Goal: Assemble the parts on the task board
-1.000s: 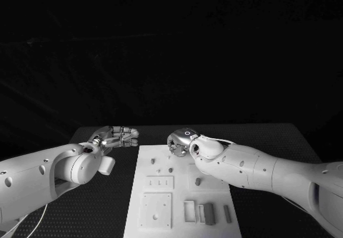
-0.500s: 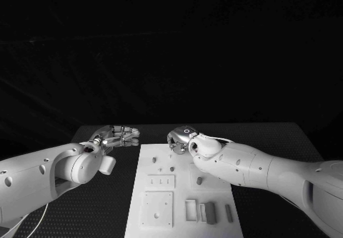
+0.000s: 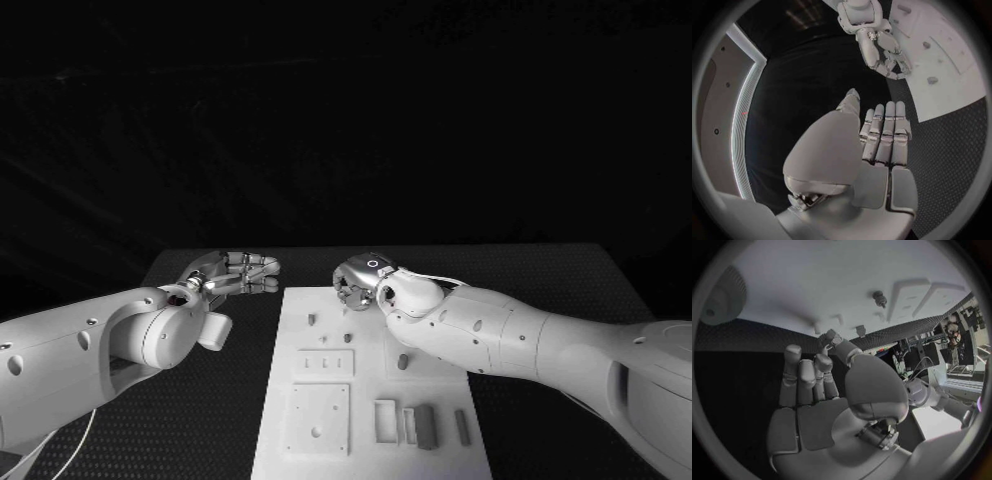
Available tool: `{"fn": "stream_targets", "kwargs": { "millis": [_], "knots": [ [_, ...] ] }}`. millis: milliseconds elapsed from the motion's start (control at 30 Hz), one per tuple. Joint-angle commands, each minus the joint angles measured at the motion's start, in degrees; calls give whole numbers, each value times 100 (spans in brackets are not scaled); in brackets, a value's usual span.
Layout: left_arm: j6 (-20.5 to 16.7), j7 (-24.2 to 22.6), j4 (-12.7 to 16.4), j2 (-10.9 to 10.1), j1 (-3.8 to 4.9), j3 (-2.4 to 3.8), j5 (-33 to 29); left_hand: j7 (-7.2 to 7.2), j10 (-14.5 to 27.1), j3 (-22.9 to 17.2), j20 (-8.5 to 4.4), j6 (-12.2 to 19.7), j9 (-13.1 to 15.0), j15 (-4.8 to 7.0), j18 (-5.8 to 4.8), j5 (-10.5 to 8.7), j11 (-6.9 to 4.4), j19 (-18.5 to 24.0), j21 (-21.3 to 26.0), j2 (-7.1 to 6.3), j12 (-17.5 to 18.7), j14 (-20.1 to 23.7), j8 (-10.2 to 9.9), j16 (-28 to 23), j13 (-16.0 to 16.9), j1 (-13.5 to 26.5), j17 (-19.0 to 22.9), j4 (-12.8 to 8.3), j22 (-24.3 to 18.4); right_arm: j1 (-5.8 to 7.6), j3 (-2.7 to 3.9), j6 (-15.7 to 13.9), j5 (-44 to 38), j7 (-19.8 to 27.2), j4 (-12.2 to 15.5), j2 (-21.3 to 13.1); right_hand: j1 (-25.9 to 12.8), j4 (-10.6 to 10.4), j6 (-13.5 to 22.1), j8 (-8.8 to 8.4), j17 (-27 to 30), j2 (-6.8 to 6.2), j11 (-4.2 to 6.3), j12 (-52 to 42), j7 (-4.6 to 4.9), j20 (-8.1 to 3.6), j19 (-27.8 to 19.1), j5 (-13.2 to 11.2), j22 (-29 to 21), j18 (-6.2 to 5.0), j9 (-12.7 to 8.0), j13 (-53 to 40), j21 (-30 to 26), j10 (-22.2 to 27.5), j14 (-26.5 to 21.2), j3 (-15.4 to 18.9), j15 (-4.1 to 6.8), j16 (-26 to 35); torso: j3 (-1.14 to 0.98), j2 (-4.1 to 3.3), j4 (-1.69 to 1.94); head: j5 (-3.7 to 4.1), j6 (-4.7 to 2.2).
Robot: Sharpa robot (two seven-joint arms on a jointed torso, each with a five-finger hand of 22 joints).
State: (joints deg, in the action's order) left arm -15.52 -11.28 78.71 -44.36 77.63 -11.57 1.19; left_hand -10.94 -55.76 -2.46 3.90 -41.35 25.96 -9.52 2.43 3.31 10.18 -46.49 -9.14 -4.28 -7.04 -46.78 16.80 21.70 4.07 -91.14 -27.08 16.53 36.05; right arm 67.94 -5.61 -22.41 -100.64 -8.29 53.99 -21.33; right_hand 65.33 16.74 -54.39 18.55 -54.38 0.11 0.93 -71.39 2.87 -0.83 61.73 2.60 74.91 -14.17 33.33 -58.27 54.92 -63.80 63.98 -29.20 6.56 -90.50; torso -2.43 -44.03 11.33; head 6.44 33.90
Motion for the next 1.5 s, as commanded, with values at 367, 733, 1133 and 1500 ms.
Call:
{"fn": "stream_targets", "kwargs": {
  "millis": [367,733,1133,1500],
  "knots": [
    [76,-36,7,10,6,5,12,-124,-22,39,23,-13,-10,-38,52,-7,29,9,23,26,36,-2,-28,-39,-5,29,-11,7,-7,-2,2,66,-9,13,-83,-4,14,5,-322,34,12,13,-7,31,261,-22,3,19,92,-83,35,9,31,-38,27,-28,20,-11,0,0,-8,4,5],
    [77,-38,-3,7,6,5,12,-124,-23,41,23,-13,-13,-38,52,-7,29,9,25,26,40,-3,-29,-43,-6,30,-13,7,-7,-33,1,120,-4,8,-63,-47,13,5,-325,30,15,16,-7,35,260,-24,5,19,91,-83,35,11,32,-42,31,-30,21,-10,0,-6,-7,0,9],
    [77,-37,-25,14,6,5,12,-124,-24,43,25,-14,-16,-40,52,-7,29,11,29,25,44,0,-31,-50,-6,30,-15,7,-8,-74,1,139,7,14,-70,-61,12,6,-327,27,15,17,-7,38,260,-24,5,19,90,-83,35,13,31,-45,36,-30,21,-9,6,-10,-10,1,19],
    [71,-35,-23,4,6,5,12,-124,-26,44,26,-16,-18,-42,51,-7,30,13,32,26,48,3,-32,-57,-6,30,-17,7,-8,-99,1,119,22,10,-98,-57,10,6,-329,24,18,18,-6,41,260,-25,6,19,88,-83,35,15,31,-48,38,-31,22,-9,5,-19,-4,5,20]
  ]
}}
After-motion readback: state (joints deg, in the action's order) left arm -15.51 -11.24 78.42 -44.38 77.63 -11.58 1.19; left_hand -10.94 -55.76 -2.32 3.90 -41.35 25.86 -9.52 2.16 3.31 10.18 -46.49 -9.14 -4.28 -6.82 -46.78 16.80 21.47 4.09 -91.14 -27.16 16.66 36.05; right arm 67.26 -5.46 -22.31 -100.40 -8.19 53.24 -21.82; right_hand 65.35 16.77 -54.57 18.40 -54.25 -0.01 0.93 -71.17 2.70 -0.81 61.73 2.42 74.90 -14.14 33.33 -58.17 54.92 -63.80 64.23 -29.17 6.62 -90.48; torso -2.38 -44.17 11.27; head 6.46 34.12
